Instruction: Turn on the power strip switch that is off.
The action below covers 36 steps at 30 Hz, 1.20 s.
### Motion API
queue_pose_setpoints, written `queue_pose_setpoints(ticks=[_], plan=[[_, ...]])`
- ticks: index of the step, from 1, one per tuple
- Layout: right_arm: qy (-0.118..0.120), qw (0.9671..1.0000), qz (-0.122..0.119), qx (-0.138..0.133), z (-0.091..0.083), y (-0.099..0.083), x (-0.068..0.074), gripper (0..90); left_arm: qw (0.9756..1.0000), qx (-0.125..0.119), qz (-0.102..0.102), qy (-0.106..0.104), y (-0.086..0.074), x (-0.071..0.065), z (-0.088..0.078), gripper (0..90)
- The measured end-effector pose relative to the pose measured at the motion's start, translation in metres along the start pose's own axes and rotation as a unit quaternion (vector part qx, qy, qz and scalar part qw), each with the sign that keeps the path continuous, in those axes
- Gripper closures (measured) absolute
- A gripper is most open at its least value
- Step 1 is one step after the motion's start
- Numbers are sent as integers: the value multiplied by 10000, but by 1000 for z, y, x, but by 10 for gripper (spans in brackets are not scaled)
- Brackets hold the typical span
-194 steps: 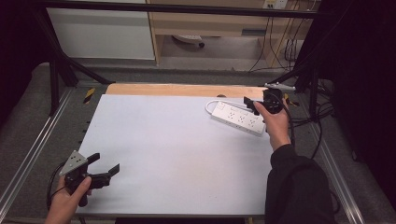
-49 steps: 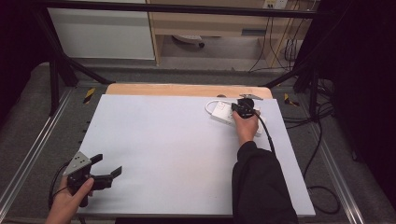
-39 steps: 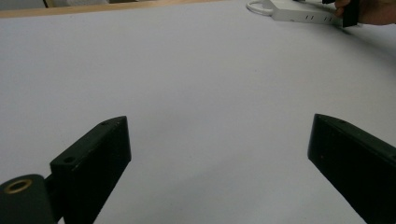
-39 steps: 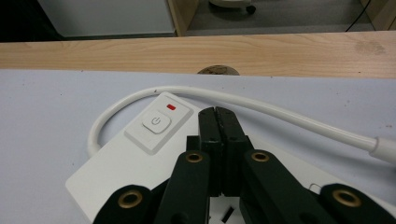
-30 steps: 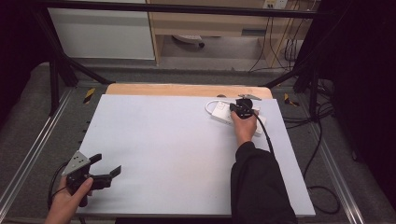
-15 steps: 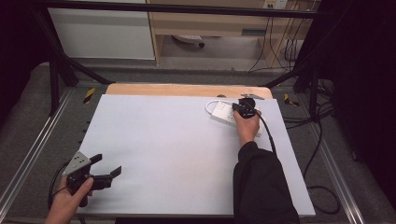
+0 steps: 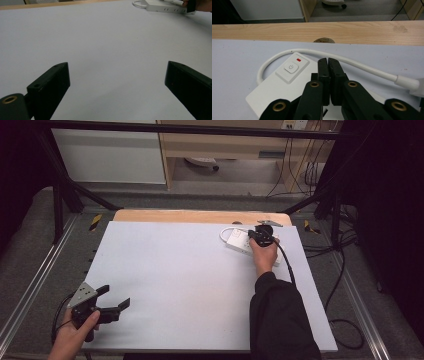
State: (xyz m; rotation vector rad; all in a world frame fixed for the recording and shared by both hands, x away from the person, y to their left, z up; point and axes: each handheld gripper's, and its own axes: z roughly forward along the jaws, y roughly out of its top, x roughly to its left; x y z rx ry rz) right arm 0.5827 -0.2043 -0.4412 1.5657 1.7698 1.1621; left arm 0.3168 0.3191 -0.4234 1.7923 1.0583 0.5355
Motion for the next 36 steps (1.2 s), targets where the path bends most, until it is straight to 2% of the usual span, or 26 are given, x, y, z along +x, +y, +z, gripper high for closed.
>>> queue_pose_setpoints(ticks=[22, 30, 36], plan=[[76, 9997, -187, -107, -12, 8, 1, 792, 10000, 22, 0, 10, 0, 0, 0, 61], [117, 9995, -278, -131, -18, 12, 1, 728, 10000, 31, 13, 2, 0, 0, 0, 61], [165, 9993, -323, -105, -24, 14, 3, 643, 10000, 34, 3, 19, -1, 0, 0, 61]])
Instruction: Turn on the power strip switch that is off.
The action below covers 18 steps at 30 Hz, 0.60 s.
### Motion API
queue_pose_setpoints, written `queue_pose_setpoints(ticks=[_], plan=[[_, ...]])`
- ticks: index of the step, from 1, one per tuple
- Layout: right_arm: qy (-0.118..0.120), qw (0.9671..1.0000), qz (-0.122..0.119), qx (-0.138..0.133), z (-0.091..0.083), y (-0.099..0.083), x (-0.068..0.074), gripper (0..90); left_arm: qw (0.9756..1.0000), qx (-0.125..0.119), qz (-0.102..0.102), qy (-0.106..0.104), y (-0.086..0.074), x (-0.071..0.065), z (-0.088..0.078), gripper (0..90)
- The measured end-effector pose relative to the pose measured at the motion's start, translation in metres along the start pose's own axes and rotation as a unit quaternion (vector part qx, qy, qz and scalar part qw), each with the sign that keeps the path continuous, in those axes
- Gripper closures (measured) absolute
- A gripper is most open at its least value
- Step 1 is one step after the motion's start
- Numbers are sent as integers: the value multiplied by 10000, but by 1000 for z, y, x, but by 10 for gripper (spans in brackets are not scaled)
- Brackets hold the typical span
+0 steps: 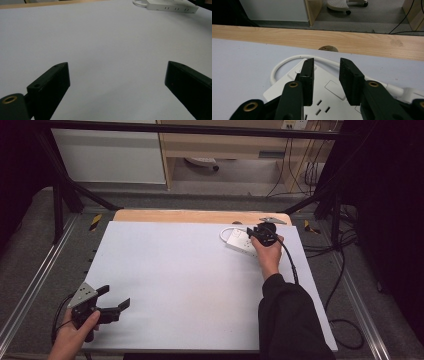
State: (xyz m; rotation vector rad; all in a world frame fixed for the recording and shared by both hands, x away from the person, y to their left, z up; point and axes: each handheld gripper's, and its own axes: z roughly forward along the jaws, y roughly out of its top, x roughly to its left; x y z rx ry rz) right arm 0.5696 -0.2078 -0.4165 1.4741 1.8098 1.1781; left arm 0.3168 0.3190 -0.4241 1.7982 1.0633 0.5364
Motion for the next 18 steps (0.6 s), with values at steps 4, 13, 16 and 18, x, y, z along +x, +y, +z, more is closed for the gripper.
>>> queue_pose_setpoints(ticks=[4, 13, 16, 18], plan=[[78, 9999, 90, -11, -5, 2, 2, 597, 10000, -1, 6, -6, 0, 0, 0, 61], [143, 9999, 43, 32, -15, 9, 6, 413, 10000, 19, 9, 25, 0, 0, 0, 61], [145, 9999, 24, 58, -18, 10, 6, 345, 10000, 8, -1, 39, 0, 0, 0, 61], [150, 9999, 15, 61, -21, 11, 6, 317, 10000, 9, -3, 43, 0, 1, 0, 61]])
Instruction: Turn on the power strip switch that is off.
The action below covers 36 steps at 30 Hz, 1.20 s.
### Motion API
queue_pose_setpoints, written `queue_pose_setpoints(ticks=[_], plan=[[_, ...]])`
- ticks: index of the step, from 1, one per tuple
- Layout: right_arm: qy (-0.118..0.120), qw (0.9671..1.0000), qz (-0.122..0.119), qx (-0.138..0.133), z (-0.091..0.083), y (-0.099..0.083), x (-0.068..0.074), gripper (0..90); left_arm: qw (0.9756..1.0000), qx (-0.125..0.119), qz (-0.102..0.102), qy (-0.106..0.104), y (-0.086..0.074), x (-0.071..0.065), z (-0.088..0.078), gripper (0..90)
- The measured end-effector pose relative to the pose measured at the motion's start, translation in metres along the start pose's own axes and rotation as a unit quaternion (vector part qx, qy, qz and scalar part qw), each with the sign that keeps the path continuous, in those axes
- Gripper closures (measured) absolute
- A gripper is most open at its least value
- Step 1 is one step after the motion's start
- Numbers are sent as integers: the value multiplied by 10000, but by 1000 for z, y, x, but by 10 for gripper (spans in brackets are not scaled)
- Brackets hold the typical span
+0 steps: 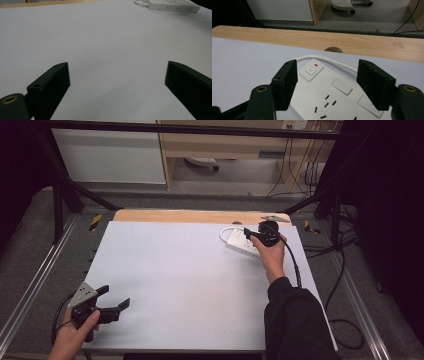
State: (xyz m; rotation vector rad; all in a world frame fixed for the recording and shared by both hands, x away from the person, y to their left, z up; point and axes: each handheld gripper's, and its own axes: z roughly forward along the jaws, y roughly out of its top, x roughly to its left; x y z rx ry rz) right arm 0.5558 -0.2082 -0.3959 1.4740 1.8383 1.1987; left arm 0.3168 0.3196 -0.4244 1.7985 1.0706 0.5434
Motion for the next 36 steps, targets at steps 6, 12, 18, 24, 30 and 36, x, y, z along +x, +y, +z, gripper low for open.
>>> queue_pose_setpoints(ticks=[6, 12, 18, 24, 30, 36], plan=[[63, 9999, -63, -62, -11, 5, 0, 225, 10000, 23, 7, -17, 0, -1, 1, 61], [106, 9999, -78, -76, -19, 9, 0, 99, 10000, 25, 9, -21, 0, -1, 1, 61], [131, 9996, -139, -196, -30, 10, 0, 74, 10000, 25, 11, -23, 0, -1, 1, 61], [147, 9993, -167, -292, -45, 10, -4, 61, 10000, 28, 1, -17, 0, 0, 1, 61], [346, 9980, -108, -511, -65, 9, -6, 64, 10000, 32, 4, -15, 0, 0, 1, 61], [403, 9969, -235, -635, -82, 5, -7, 54, 10000, 40, -5, -10, -1, 0, 2, 61]])
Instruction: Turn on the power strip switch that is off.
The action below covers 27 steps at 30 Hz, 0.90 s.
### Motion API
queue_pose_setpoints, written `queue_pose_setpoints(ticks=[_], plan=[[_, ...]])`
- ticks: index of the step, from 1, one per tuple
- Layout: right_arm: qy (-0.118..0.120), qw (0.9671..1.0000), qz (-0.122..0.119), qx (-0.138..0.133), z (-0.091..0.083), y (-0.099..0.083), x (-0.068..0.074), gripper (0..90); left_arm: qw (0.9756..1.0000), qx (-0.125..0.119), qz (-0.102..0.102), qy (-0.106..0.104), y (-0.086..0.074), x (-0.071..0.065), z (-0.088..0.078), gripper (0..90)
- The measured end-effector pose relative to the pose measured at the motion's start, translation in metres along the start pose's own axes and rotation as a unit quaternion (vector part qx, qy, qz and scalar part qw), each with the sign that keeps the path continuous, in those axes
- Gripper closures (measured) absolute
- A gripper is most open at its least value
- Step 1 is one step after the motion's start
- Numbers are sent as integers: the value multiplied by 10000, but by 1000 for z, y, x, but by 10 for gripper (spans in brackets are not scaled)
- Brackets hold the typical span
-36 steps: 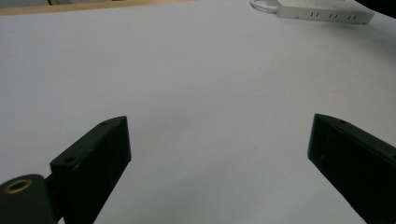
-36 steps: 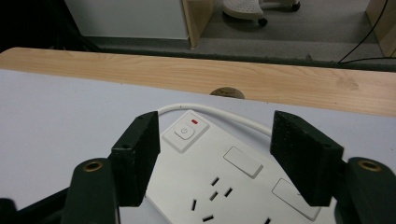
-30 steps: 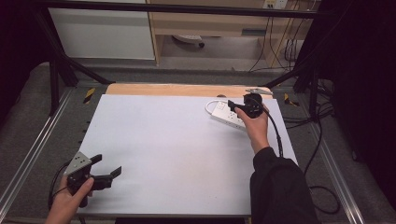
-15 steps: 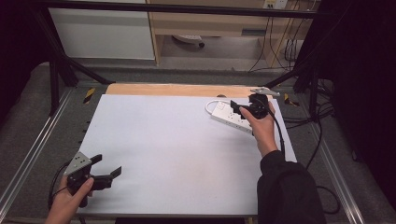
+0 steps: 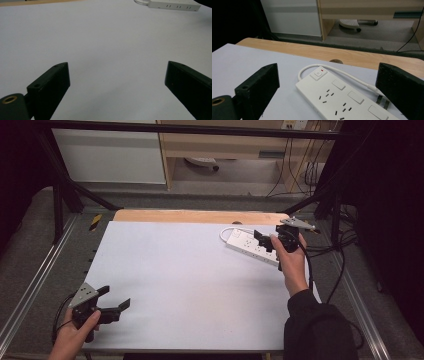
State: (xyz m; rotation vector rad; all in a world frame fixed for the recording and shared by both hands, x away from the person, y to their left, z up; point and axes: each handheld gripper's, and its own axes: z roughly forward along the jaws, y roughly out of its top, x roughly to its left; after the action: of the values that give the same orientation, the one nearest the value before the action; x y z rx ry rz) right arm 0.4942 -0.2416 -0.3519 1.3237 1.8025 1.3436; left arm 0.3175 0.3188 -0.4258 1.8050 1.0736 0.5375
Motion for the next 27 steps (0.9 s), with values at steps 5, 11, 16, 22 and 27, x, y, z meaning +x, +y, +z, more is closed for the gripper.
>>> queue_pose_setpoints(ticks=[5, 11, 16, 22, 27], plan=[[106, 9999, -72, -67, -16, -2, 2, 51, 10000, 7, -26, -9, 0, 0, 1, 61], [265, 9995, -55, -172, -37, -6, 4, 57, 10000, 12, 0, -15, 0, 0, 0, 61], [307, 9992, -48, -254, -52, -11, 6, 62, 10000, 3, 12, -36, 0, -1, 1, 61], [357, 9987, -50, -358, -69, -21, 7, 64, 10000, -4, 2, -45, 0, -1, 0, 61], [421, 9982, -166, -392, -83, -34, 8, 62, 10000, -11, 3, -41, 1, -1, 0, 61]])
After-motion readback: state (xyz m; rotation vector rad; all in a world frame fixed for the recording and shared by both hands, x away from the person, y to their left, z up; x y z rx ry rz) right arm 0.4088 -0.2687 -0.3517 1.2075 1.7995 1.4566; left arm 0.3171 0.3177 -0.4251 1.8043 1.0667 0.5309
